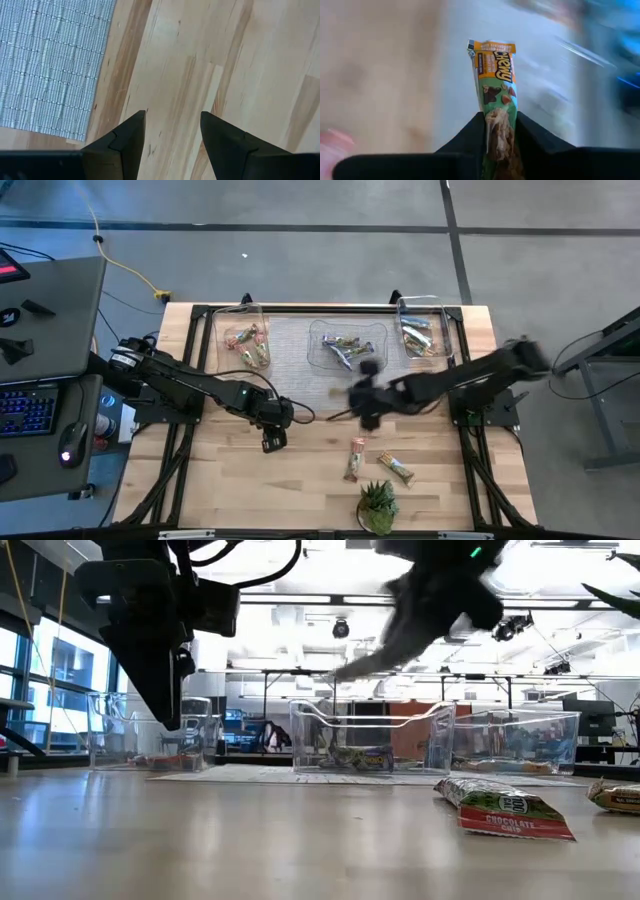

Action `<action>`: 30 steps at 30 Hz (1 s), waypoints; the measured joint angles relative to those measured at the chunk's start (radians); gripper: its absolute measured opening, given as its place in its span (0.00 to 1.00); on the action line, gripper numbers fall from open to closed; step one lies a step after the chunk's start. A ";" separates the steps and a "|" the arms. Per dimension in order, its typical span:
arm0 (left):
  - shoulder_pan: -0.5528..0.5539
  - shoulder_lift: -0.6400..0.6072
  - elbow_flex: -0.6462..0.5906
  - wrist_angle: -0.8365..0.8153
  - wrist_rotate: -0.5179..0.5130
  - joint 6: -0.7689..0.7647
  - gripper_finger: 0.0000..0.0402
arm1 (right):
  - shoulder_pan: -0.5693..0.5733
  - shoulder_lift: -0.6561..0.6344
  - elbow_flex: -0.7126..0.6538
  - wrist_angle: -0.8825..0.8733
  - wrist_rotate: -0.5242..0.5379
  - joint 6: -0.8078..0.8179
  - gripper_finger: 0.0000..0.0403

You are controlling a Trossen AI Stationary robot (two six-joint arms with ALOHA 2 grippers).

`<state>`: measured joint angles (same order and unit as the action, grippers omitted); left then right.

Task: Pick and place Granola Bars by type
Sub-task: Put the yellow granola bar into the right transparent bin

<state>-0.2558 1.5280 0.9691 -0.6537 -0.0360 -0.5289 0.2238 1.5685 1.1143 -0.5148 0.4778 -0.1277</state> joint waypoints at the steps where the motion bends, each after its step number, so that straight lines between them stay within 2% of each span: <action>1: 0.000 0.000 0.000 0.000 0.000 0.000 0.46 | -0.001 -0.054 0.001 -0.083 0.089 0.027 0.17; 4: 0.000 0.000 0.000 0.000 0.000 0.000 0.46 | -0.014 -0.198 0.001 -0.318 0.341 0.223 0.15; 7: 0.000 0.000 0.000 0.001 -0.001 0.000 0.46 | -0.052 -0.333 0.001 -0.554 0.489 0.564 0.18; 10: 0.000 0.000 0.000 0.009 -0.021 -0.001 0.46 | -0.108 -0.431 -0.012 -0.746 0.563 0.977 0.21; 12: 0.000 0.000 0.000 0.011 -0.031 -0.001 0.46 | -0.155 -0.485 -0.052 -0.798 0.563 1.116 0.21; 16: 0.000 0.000 0.000 0.019 -0.037 -0.001 0.46 | -0.268 -0.557 -0.195 -0.716 0.501 1.146 0.18; 23: 0.000 0.000 0.000 0.024 -0.057 0.006 0.46 | -0.456 -0.574 -0.485 -0.417 0.438 1.028 0.17; 26: 0.001 0.000 0.000 0.025 -0.063 0.008 0.46 | -0.526 -0.574 -0.562 -0.291 0.408 0.985 0.18; 30: 0.001 0.000 0.000 0.024 -0.083 0.010 0.46 | -0.590 -0.574 -0.600 -0.182 0.386 0.927 0.20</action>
<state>-0.2550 1.5280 0.9695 -0.6292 -0.1191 -0.5193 -0.3665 0.9947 0.5145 -0.6968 0.8639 0.7991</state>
